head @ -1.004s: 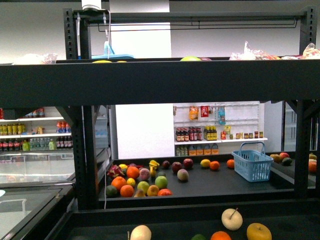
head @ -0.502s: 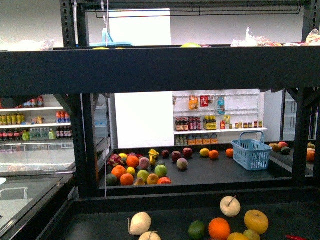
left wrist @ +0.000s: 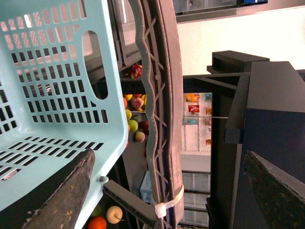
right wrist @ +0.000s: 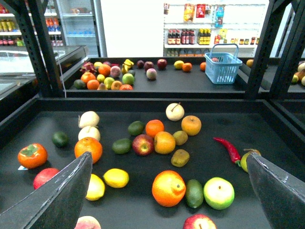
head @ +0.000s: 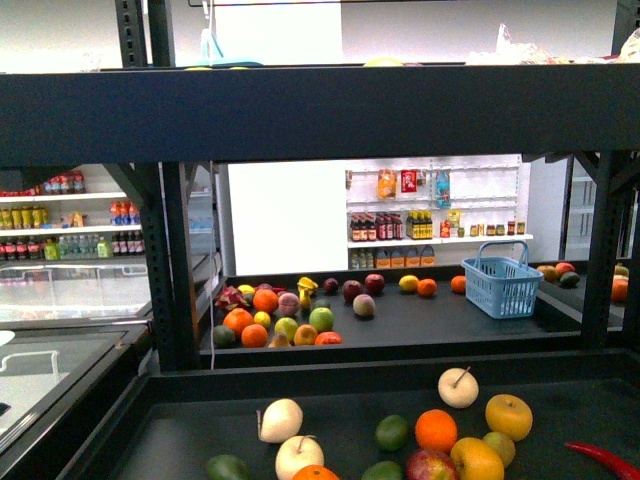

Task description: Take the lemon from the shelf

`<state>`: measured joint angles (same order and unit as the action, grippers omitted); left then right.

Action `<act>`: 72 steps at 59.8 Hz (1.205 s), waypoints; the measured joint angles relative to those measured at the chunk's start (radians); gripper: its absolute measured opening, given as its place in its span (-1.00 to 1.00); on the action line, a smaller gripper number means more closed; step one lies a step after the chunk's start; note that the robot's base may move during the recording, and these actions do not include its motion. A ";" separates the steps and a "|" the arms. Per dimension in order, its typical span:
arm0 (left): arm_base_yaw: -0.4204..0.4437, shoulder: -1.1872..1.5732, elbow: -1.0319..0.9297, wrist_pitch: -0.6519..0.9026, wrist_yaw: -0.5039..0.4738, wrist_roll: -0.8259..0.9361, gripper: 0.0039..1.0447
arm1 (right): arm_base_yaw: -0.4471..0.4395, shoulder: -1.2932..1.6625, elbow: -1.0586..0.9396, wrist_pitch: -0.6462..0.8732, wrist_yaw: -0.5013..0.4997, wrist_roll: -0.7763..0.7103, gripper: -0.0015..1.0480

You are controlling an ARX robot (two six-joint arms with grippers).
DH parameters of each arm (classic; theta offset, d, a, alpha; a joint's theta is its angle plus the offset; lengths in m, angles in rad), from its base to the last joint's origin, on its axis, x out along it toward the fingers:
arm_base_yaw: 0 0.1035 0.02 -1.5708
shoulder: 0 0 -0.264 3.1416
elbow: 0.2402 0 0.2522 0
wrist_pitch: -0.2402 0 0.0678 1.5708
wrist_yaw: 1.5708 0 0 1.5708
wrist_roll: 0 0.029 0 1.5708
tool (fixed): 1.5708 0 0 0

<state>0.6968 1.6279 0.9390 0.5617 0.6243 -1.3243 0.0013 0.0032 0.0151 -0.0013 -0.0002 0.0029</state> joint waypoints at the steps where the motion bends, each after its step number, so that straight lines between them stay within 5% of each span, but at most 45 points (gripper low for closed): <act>1: -0.005 0.009 0.004 0.014 -0.004 -0.002 0.85 | 0.000 0.000 0.000 0.000 0.000 0.000 0.86; 45: -0.106 0.188 0.227 0.038 -0.098 0.003 0.83 | 0.000 0.000 0.000 0.000 0.000 0.000 0.86; 72: -0.106 0.202 0.204 -0.019 -0.108 0.064 -0.69 | 0.000 0.000 0.000 0.000 0.000 0.000 0.86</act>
<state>0.5907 1.8297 1.1435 0.5426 0.5167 -1.2606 0.0013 0.0032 0.0151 -0.0013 -0.0002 0.0029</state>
